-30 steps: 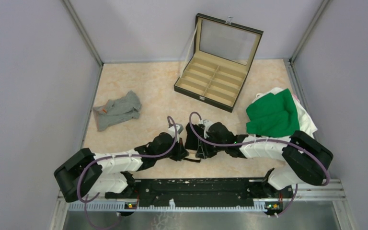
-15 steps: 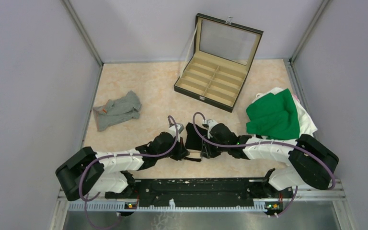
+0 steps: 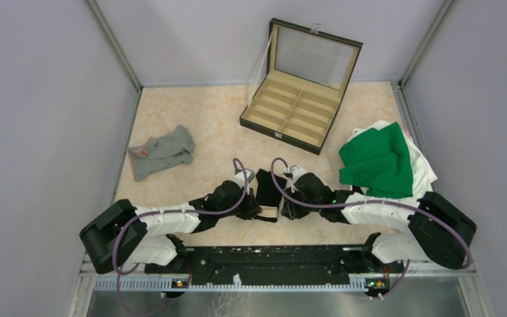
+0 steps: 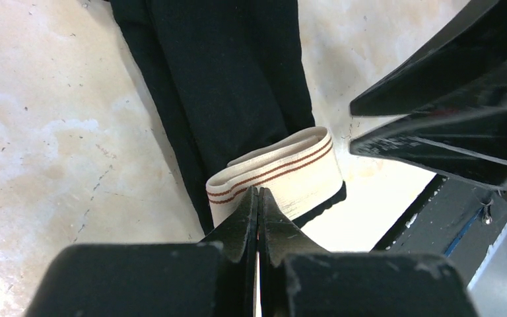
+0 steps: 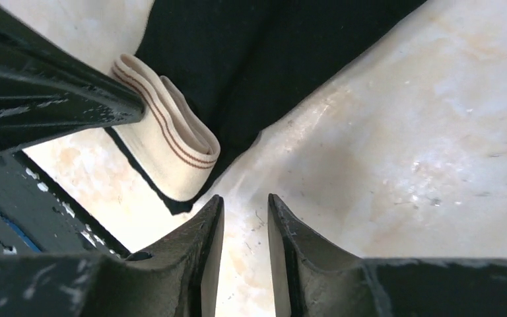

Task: Roll the underwear
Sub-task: Roll the underwear to the center of the board.

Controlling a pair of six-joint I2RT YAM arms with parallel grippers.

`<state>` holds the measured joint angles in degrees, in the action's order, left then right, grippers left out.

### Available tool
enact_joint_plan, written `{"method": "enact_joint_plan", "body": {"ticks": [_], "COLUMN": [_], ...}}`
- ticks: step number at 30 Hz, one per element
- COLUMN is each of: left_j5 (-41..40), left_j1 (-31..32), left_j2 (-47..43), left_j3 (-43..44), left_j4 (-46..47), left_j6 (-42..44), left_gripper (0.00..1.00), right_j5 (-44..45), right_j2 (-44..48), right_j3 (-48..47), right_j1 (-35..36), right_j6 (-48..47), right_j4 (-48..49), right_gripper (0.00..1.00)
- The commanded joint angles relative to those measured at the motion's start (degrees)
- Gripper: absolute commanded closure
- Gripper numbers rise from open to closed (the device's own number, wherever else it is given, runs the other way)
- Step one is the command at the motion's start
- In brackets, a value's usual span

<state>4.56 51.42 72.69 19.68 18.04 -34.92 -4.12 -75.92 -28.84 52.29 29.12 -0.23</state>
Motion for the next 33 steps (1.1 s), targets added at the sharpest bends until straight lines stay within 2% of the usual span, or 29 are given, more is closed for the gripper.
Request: {"method": "enact_joint_plan", "body": {"ticks": [1,2,5,7,11,15,18,25,33], "left_j5": [-3.29,-3.3,-3.32,-3.53,-3.91,-3.77,-3.77,-3.78,-3.76], "left_j1": [-0.18,-0.18,-0.18,-0.18,-0.18,-0.18,-0.23,-0.26,-0.27], "left_j2": [2.38,2.45,2.86,3.19,3.43,3.35,3.33,3.73,3.88], "left_j3": [-0.35,-0.35,-0.35,-0.11,0.01,-0.16,-0.17,0.4,0.18], "left_j4": [-4.85,-4.9,-5.09,-5.48,-6.12,-6.27,-6.33,-7.16,-7.23], "left_j6": [1.52,1.38,1.09,0.92,0.64,0.63,0.62,0.84,0.73], "left_gripper": [1.0,1.0,1.0,1.0,1.0,1.0,1.0,1.0,1.0], "right_j5": [3.85,3.61,3.06,3.24,-0.67,0.6,0.44,-0.59,1.9], "right_j2": [9.17,11.06,17.17,20.22,21.81,21.62,19.23,12.29,4.97], "right_j3": [3.65,5.41,11.91,13.77,12.67,13.52,11.94,11.33,11.88], "right_j1": [-0.44,-0.44,-0.36,-0.33,0.41,7.38,11.66,16.84,18.27], "right_j6": [-6.79,-9.75,-17.67,-23.05,-37.93,-57.54,-67.46,-74.98,-76.59], "right_j4": [5.95,9.69,23.51,27.9,25.84,24.26,20.2,21.41,28.56], "right_gripper": [0.63,0.58,0.57,0.56,0.55,0.53,0.5,0.48,0.45]}}
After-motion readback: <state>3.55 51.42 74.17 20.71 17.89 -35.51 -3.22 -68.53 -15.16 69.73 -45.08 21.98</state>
